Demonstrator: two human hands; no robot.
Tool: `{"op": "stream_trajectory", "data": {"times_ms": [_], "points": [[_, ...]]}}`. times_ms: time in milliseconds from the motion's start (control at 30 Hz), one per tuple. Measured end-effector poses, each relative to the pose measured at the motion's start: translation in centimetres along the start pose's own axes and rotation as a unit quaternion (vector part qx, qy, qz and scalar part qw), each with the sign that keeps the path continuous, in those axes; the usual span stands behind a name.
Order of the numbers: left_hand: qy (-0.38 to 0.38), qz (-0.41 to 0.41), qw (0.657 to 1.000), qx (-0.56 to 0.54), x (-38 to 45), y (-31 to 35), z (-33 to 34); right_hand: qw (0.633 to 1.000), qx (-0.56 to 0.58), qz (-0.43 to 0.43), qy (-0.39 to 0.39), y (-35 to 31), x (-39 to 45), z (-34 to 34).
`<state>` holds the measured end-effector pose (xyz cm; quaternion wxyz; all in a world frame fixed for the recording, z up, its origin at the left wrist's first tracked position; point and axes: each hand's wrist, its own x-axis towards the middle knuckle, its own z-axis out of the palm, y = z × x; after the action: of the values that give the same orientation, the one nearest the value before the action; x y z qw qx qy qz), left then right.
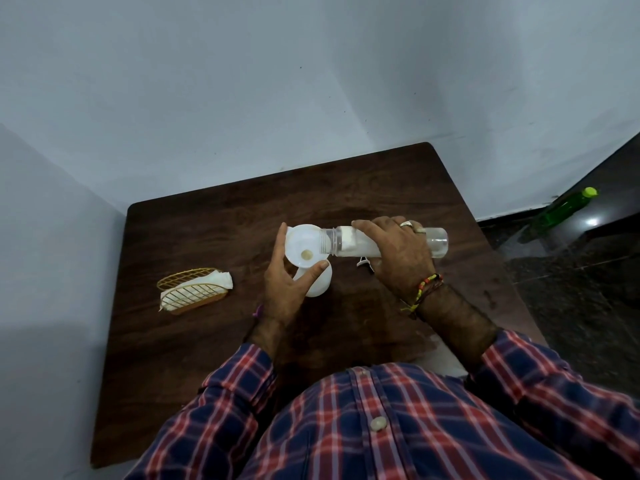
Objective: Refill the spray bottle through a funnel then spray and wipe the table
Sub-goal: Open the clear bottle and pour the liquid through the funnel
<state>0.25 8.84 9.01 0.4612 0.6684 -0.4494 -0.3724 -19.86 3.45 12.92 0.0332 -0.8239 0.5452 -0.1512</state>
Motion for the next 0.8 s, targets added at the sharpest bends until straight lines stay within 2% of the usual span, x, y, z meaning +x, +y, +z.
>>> {"op": "stream_trajectory", "data": {"times_ms": [800], "points": [[-0.005, 0.015, 1.0, 0.015, 0.03, 0.14, -0.11, 1.0, -0.003, -0.002, 0.001, -0.13, 0.18, -0.07]]}}
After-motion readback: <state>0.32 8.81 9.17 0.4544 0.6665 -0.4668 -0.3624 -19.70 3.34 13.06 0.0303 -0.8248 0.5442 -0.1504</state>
